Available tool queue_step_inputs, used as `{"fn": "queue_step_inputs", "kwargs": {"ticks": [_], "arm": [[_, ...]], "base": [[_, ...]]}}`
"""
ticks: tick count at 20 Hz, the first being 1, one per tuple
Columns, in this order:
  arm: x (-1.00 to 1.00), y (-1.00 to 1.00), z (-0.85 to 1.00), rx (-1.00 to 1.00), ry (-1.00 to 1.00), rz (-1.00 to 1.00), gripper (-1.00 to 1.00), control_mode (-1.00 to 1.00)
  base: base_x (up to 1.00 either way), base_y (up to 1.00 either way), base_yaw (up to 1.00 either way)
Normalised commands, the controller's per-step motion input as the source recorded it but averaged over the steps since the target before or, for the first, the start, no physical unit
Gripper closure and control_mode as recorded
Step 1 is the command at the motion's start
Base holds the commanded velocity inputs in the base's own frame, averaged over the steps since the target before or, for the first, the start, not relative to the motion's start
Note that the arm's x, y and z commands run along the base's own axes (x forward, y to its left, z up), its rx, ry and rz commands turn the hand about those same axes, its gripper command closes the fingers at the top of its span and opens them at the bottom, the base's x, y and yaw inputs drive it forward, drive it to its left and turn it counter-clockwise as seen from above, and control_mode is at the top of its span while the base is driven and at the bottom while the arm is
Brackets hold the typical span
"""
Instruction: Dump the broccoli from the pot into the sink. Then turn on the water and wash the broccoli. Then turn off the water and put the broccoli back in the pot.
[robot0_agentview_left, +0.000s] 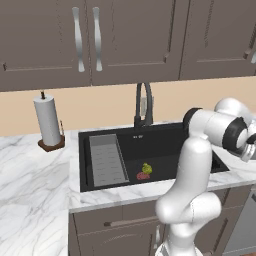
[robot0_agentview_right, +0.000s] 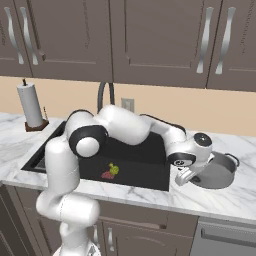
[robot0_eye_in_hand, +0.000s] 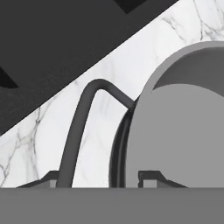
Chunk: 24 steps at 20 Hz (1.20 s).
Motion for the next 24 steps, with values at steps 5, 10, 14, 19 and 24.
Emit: {"fn": "queue_step_inputs", "kwargs": {"ticks": [5, 10, 14, 19, 24], "arm": [[0.0, 0.0, -0.05, 0.0, 0.04, 0.0, -1.0, -1.0], [-0.11, 0.0, 0.0, 0.0, 0.0, 0.0, -1.0, -1.0], [-0.33, 0.0, 0.05, 0.0, 0.0, 0.0, -1.0, -1.0], [-0.33, 0.0, 0.16, 0.0, -0.03, 0.0, -1.0, -1.0], [-0.26, 0.06, 0.61, 0.0, -0.11, 0.0, -1.0, -1.0]], "base": [[0.0, 0.0, 0.0], [0.0, 0.0, 0.0], [0.0, 0.0, 0.0], [0.0, 0.0, 0.0], [0.0, 0.0, 0.0]]}}
